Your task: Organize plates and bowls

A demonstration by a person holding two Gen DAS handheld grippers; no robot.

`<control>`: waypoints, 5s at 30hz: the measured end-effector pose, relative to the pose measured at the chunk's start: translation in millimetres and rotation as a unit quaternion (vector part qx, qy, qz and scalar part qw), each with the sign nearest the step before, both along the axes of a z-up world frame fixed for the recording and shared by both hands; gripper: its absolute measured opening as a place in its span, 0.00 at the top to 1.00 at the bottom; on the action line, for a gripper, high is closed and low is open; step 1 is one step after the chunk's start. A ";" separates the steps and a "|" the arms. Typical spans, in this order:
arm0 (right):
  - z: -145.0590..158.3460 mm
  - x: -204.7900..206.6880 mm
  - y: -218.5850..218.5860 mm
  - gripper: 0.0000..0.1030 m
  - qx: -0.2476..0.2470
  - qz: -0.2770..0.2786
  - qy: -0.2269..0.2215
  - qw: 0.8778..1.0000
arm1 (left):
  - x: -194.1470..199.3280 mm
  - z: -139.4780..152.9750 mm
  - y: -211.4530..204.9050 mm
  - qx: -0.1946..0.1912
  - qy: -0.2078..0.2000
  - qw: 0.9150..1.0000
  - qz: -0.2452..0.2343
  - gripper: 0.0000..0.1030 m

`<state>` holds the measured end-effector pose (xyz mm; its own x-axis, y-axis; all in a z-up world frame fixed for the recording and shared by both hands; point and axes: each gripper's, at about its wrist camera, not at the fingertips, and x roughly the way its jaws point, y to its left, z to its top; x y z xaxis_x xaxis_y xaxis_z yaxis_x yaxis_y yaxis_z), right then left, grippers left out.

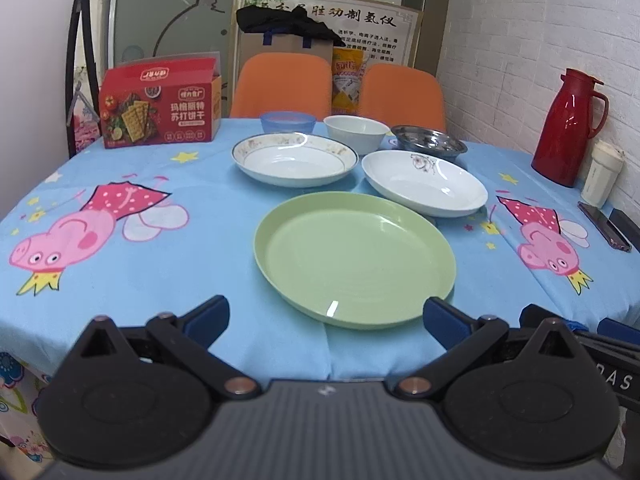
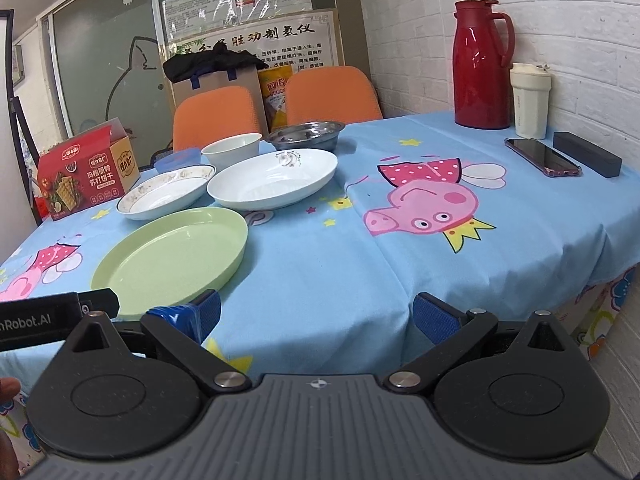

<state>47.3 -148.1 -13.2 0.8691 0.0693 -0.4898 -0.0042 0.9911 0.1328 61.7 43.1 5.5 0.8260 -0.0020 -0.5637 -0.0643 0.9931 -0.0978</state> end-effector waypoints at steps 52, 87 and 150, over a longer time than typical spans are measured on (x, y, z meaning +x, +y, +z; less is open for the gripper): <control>-25.3 130.7 68.8 0.18 -0.067 0.177 0.049 0.981 | 133.3 -25.5 38.7 0.007 0.103 0.992 -0.069 0.38; 0.5 157.9 149.2 0.28 0.014 0.274 0.066 0.959 | 138.5 -3.6 165.4 -0.091 0.068 0.993 0.029 0.07; -17.9 287.5 181.5 0.21 -0.066 0.264 0.051 0.961 | 304.7 -26.3 146.0 -0.003 0.090 0.995 -0.034 0.40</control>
<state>334.8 33.3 -31.1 0.6772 0.4185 -0.6052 -0.5045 0.8628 0.0321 366.4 189.1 -20.8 0.7097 -0.0580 -0.7021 -0.0142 0.9952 -0.0966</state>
